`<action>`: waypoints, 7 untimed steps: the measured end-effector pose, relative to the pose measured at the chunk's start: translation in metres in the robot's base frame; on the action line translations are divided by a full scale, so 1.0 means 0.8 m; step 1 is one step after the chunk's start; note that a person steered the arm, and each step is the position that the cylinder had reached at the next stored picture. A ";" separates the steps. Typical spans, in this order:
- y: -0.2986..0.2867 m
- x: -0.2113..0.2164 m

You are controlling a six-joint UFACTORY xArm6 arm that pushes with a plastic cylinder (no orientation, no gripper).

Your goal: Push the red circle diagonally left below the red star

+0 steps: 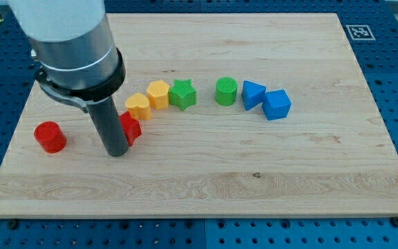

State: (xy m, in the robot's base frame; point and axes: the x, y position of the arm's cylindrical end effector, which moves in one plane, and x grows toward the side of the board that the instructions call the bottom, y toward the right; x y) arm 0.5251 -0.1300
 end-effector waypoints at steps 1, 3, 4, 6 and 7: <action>-0.001 -0.013; -0.003 0.040; -0.044 0.080; -0.214 0.063; -0.219 0.051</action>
State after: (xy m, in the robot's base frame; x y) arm 0.5657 -0.3049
